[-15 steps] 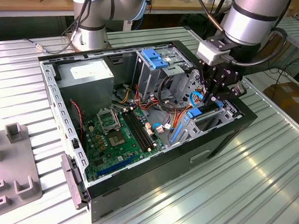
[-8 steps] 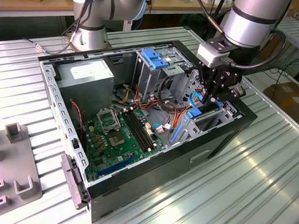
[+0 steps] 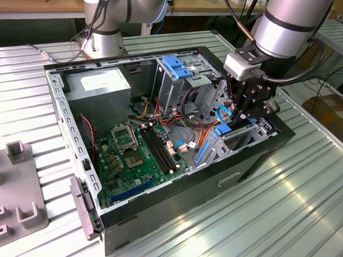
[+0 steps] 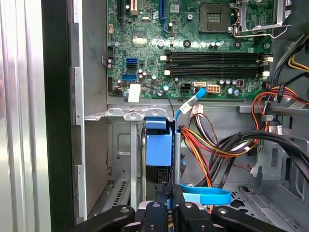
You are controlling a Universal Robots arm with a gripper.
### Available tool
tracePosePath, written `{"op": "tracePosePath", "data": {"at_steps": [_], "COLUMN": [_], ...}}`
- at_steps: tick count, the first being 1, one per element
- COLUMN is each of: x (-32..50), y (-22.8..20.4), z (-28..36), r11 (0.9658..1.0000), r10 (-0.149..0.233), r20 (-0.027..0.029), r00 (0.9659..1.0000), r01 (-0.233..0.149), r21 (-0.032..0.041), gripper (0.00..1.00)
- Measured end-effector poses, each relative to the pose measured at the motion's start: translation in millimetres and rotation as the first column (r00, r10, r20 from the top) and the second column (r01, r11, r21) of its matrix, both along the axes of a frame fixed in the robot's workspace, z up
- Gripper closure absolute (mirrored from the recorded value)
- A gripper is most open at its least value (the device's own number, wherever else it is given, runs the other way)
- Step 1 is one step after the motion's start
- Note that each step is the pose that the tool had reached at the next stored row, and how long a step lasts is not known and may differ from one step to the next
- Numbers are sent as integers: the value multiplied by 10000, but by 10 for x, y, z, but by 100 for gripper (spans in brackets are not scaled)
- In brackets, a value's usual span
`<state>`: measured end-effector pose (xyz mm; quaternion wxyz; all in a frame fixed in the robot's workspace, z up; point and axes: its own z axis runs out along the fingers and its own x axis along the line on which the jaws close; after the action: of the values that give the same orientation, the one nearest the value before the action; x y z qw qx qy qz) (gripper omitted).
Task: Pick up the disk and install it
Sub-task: 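Insert the second disk wire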
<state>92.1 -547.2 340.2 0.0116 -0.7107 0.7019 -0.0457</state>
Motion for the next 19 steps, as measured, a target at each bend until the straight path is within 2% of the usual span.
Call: {"op": "tracePosePath", "data": {"at_steps": [4, 10, 13, 14, 15, 16, 19], "x": [0, 0, 1, 2, 4, 4, 4], "y": [-4, -5, -5, -4, -4, -5, -5], "z": [-27, -31, 26, 100, 127, 145, 149], "r11": [10000, 10000, 10000, 10000, 10000, 10000, 10000], "r10": [0, 0, 2, 2, 1, 1, 1], "r20": [-5, -4, -1, -4, -4, -4, -4], "r00": [10000, 10000, 10000, 10000, 10000, 10000, 10000], "r01": [0, 0, -2, -2, -1, -1, -1], "r21": [3, 22, 46, 21, 26, 22, 23], "gripper": [84, 84, 84, 84, 84, 84, 84]}}
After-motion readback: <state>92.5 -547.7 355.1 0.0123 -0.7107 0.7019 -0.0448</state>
